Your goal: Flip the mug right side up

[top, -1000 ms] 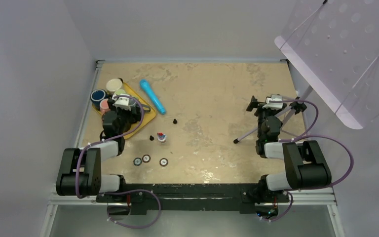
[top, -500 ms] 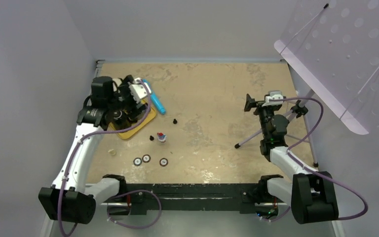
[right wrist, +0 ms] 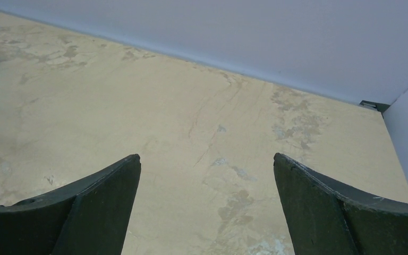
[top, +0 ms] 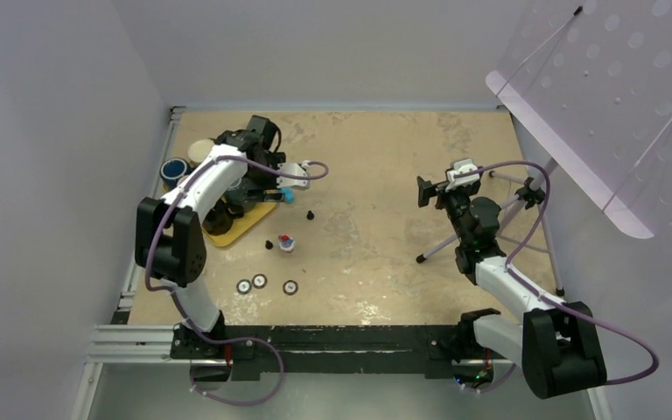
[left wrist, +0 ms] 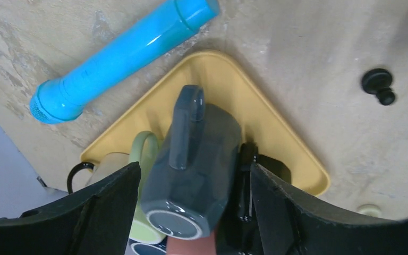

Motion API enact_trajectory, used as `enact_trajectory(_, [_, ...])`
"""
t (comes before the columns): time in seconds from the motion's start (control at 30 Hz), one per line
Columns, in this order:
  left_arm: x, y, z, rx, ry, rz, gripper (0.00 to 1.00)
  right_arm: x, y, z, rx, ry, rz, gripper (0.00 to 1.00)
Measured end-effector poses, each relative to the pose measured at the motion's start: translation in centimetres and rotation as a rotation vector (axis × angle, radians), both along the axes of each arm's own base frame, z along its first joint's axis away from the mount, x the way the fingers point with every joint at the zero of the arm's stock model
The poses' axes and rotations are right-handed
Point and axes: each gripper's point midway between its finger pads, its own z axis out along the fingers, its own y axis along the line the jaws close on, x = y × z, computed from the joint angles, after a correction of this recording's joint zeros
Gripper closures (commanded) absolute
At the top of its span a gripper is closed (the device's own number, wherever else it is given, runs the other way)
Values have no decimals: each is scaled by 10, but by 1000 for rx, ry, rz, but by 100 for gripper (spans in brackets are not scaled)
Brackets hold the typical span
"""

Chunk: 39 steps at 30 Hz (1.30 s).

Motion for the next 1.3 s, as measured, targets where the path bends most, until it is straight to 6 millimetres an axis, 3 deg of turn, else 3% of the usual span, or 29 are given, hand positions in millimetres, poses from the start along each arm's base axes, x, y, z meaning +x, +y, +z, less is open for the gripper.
enact_trajectory(0.27, [32,20,-46,215,33,-3,34,-1,6,0,-23,-6,13,2])
enact_trajectory(0.37, [31,24,-62,253,73,-8,52,-2,8,0,-30,-5,16,2])
enact_trajectory(0.5, [31,21,-64,253,78,-17,75,-2,13,-3,-46,1,31,2])
enact_trajectory(0.53, [31,20,-64,250,78,-21,83,-2,16,-3,-51,2,37,2])
enact_trajectory(0.57, [32,19,-63,247,76,-24,96,-2,18,-3,-56,2,42,2])
enact_trajectory(0.6, [32,19,-63,248,77,-30,100,-2,20,-4,-62,4,48,2])
enact_trajectory(0.87, [29,15,-61,209,87,0,100,-5,45,-2,-105,17,108,2])
enact_trajectory(0.97, [27,4,-49,126,80,41,100,-6,59,5,-115,19,146,2])
enact_trajectory(1.07, [25,-12,-19,3,46,91,100,-9,79,12,-116,30,202,2])
enact_trajectory(1.3, [17,-43,108,-348,-141,240,100,-35,153,51,68,31,429,2])
